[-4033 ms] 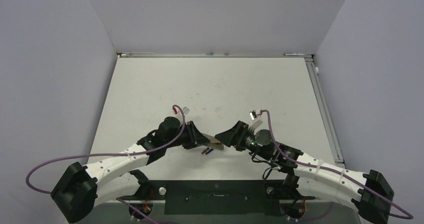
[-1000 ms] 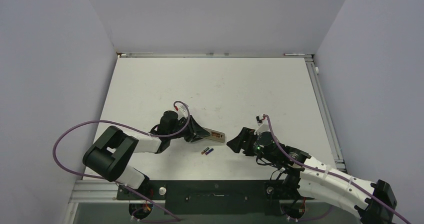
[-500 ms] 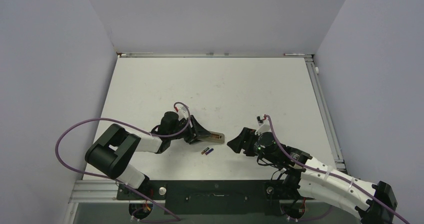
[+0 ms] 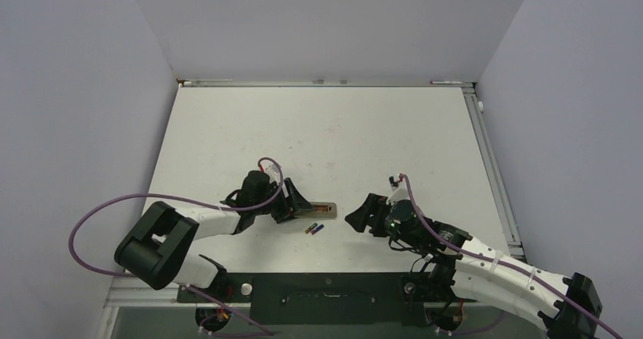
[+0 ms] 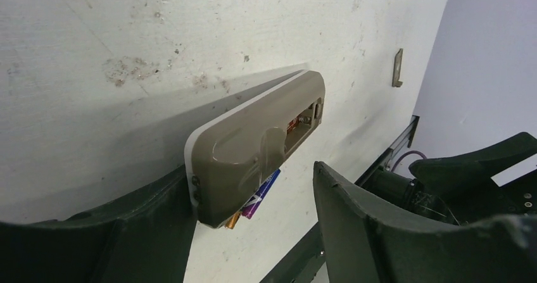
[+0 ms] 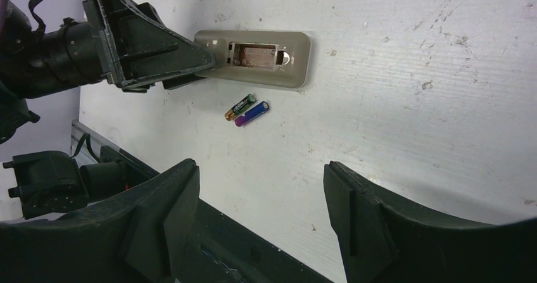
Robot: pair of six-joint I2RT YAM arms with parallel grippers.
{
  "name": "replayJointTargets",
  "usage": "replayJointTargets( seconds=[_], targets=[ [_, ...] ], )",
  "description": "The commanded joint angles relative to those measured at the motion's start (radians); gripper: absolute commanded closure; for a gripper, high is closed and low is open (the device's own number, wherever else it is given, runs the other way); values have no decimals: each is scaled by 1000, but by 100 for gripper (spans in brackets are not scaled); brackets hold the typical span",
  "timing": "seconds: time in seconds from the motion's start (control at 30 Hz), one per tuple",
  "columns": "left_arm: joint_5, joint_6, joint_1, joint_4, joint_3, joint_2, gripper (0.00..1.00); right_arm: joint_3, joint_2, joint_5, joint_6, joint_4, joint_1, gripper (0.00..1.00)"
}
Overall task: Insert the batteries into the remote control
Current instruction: Place the remote control at the center of the board.
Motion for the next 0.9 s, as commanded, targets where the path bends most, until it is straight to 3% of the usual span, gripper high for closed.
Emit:
replayJointTargets(
  seconds=[0.0,0.4,0.87],
  targets=[
    [-59,75,-4,-148,49,-47,39,17,18,35,-24,1,-7,30],
    [-151,138,-4,-348,96,-133,38,69,127,56,-86,-33,16,30],
    [-153,161,-3,-517,115,-312,37,236,411,184,-182,-36,186,31]
  ],
)
